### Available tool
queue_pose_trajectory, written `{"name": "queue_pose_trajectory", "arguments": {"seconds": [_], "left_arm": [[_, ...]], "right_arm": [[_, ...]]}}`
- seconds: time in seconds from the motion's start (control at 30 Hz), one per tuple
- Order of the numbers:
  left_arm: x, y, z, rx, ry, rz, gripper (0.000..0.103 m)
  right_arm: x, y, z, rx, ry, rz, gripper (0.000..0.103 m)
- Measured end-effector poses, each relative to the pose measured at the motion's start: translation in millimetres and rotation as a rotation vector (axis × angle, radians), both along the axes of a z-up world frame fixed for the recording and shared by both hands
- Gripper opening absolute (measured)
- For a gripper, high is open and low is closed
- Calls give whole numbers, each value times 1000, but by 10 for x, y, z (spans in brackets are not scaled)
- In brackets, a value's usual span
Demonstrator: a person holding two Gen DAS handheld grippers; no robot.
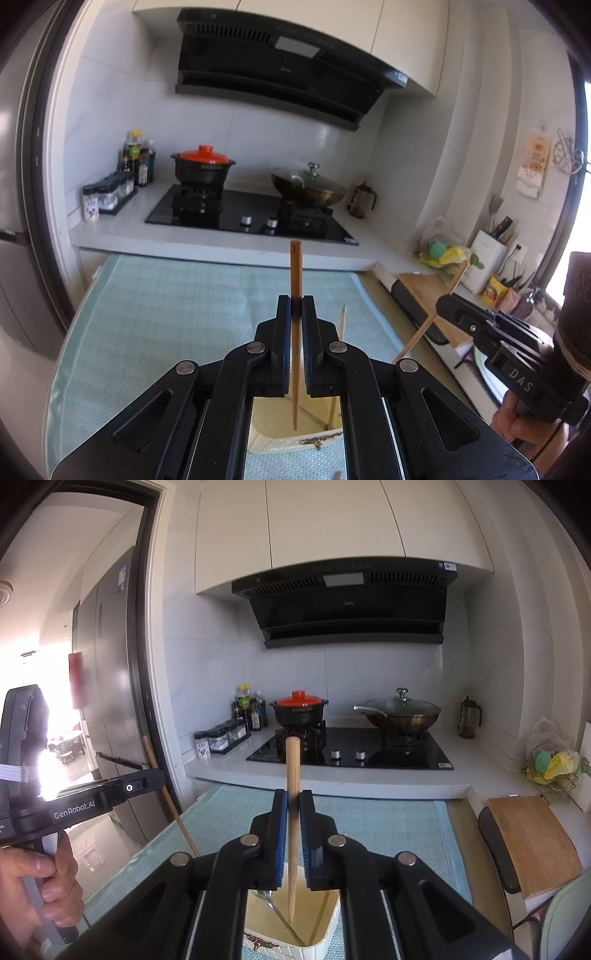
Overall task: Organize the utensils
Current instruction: 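Lower both chopsticks into the caddy and open both tools, then withdraw both tools from the caddy back over the loose chopsticks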
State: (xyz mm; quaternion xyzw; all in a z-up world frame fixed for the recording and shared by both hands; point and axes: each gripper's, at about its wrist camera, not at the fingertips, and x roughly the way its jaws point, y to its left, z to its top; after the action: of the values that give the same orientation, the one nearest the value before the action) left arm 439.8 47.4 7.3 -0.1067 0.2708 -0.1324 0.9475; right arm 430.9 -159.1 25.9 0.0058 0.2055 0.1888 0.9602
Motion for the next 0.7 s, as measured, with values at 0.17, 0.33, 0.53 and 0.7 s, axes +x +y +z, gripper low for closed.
{"name": "queue_pose_trajectory", "arguments": {"seconds": [0.17, 0.33, 0.53, 0.7], "left_arm": [[275, -100, -392, 25, 126, -18, 3], [442, -177, -630, 51, 207, -23, 3], [542, -197, -740, 91, 262, -8, 7], [307, -20, -624, 76, 216, 37, 54]], "right_arm": [[350, 91, -451, -17, 143, 8, 7], [635, 172, -740, -46, 233, 11, 7], [810, 258, -896, -89, 274, 0, 8], [687, 211, -753, -73, 237, -14, 37]]}}
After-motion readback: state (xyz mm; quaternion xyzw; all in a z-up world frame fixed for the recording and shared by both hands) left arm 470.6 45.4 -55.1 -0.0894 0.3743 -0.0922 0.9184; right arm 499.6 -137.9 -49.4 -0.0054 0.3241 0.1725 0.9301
